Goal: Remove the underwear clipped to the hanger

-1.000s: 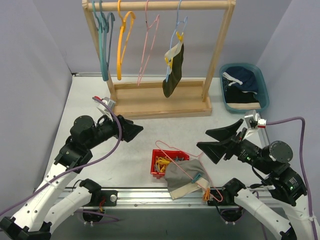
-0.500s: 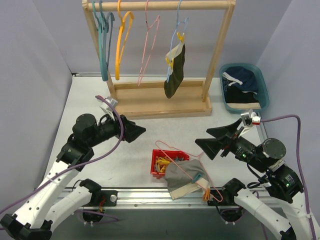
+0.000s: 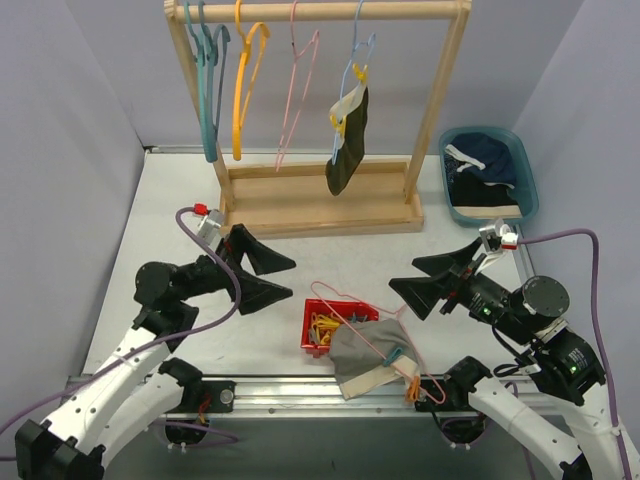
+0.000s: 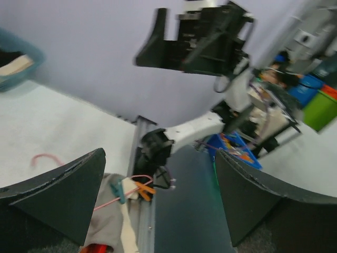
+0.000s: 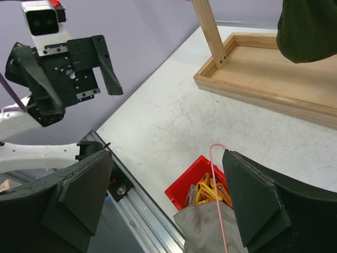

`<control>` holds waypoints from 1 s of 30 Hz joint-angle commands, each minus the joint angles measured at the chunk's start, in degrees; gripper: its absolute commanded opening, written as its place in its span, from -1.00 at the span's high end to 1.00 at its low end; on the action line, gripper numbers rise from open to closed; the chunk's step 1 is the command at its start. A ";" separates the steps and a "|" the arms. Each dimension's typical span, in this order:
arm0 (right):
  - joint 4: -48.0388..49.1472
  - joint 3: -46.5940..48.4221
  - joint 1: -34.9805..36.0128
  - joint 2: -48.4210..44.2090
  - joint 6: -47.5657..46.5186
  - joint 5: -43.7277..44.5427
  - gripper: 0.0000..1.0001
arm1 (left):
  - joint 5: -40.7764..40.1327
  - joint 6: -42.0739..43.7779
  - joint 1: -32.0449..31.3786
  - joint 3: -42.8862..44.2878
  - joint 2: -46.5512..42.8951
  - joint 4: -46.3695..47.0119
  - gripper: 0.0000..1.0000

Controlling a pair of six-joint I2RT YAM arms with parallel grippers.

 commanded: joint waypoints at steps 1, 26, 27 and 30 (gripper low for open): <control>2.15 -0.05 0.44 0.71 -0.53 0.01 -0.77 | 15.17 -23.40 0.37 -0.71 6.56 46.02 -0.88; 2.15 0.12 0.52 0.79 -0.27 -0.25 -0.78 | 16.76 -30.60 -4.03 3.60 9.85 56.55 -0.87; 2.15 0.12 0.44 0.71 -0.27 -0.25 -0.78 | 16.76 -30.60 -4.03 3.42 9.59 56.55 -0.87; 2.15 0.12 0.44 0.71 -0.27 -0.25 -0.78 | 16.76 -30.60 -4.12 3.59 9.15 52.35 -0.87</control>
